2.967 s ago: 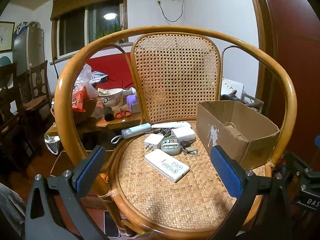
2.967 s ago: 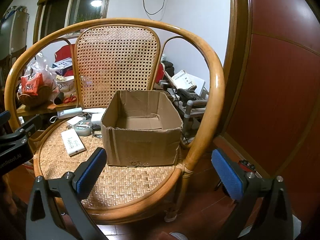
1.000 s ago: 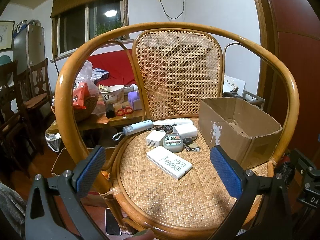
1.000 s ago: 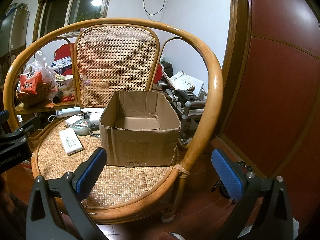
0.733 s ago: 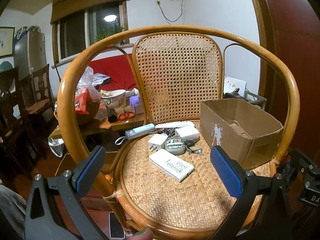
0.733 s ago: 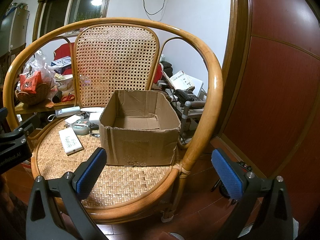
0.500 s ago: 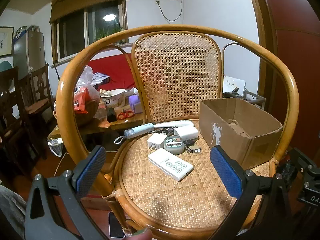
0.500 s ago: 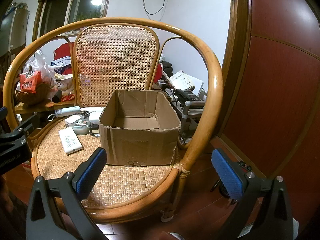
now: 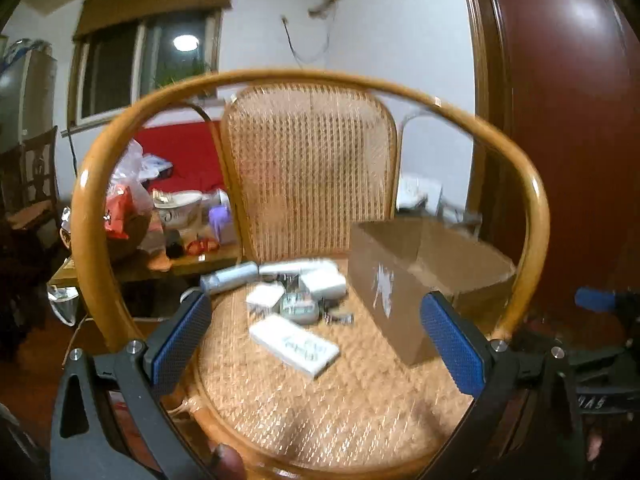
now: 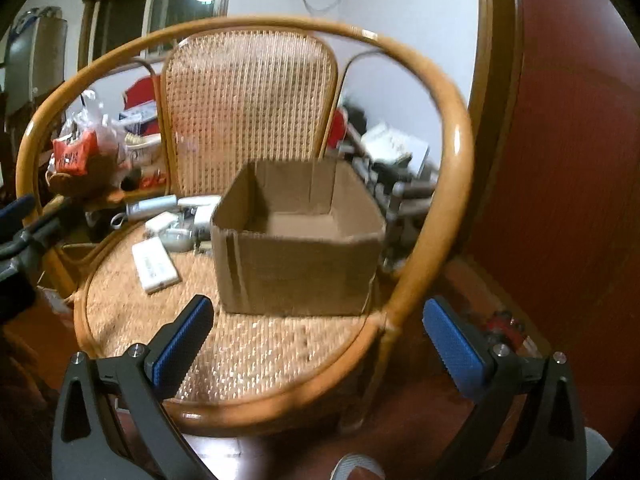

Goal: Organize rigid objects
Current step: 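Clamp the cardboard box wall with the right gripper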

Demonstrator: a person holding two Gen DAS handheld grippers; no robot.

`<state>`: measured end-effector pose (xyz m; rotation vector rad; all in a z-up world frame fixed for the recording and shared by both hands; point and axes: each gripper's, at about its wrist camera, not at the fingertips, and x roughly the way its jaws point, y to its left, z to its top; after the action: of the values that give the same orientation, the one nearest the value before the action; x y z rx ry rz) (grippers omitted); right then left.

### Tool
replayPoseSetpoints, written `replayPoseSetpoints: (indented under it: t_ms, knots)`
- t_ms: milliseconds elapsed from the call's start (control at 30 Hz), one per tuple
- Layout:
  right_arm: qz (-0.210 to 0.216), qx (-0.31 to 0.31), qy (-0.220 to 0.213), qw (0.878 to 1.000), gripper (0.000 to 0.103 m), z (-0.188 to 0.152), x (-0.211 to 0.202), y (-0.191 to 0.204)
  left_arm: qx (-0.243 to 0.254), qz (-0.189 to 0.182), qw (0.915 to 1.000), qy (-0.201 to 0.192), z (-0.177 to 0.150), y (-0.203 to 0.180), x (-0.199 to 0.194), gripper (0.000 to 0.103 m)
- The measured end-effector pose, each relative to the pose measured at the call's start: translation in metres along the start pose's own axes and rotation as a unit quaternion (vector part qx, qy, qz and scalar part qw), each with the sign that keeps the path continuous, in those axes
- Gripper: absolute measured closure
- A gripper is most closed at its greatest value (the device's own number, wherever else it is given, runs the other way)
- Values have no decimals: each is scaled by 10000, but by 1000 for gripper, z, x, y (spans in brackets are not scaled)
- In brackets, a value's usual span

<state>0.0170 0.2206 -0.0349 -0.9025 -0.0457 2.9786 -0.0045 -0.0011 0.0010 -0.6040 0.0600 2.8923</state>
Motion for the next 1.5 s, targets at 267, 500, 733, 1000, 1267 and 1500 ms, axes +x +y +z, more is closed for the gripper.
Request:
replayPoseSetpoints:
  t_ms: [267, 500, 733, 1000, 1267, 1500]
  knots:
    - [283, -531, -49, 9982, 0, 70, 38, 1, 669, 259, 9974, 5, 46, 2, 31, 0]
    - [208, -478, 529, 9972, 0, 95, 112, -6, 708, 626, 9955, 74, 94, 38, 81, 0]
    - [-452, -513, 767, 9947, 36, 84, 157, -27, 723, 623, 9937, 587, 100, 68, 154, 0]
    - [-659, -453, 732, 9941, 73, 87, 155, -40, 616, 147, 9891, 1327, 58, 64, 192, 0]
    - [-812, -616, 891, 9908, 66, 76, 164, -36, 612, -357, 9853, 1558, 27, 44, 190, 0]
    - [-659, -243, 1060, 9919, 79, 74, 170, -41, 706, -325, 9817, 1741, 4, 31, 177, 0]
